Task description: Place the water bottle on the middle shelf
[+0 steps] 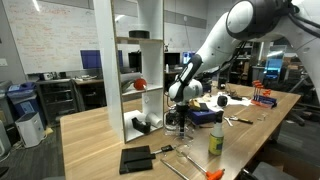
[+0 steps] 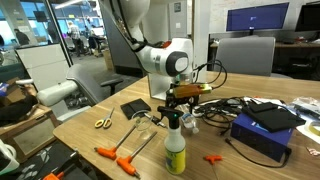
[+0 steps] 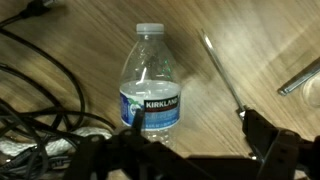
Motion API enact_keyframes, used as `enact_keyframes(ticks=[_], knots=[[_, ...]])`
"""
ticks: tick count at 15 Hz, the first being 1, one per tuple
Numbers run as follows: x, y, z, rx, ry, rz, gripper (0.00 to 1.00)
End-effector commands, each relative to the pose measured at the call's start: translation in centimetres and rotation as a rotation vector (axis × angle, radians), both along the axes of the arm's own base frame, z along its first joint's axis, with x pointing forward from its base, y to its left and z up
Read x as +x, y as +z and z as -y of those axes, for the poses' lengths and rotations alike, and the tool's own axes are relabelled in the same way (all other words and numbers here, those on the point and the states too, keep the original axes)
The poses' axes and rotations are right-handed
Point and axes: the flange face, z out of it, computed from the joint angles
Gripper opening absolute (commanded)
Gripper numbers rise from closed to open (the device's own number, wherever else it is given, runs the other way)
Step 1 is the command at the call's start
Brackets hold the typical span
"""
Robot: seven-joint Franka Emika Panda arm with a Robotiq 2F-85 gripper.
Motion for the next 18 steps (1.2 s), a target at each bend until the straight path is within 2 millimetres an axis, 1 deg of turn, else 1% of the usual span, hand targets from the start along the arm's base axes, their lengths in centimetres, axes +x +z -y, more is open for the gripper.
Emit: enact_keyframes(ticks=[1,4,8,15,18], knots=[[1.6,-2.1,1.1,0.012,0.011,-0.01,1.0],[1.7,-3.7,1.7,0.021,0.003,-0.023,1.0],[1.7,-5.4,2.1,0.027,-0.006,-0.037,1.0],[1.7,-6.8,3.2,0.035,-0.025,-0.045,1.0],[1.1,-8.2,3.4,0.043,-0.034,-0.069,1.0]])
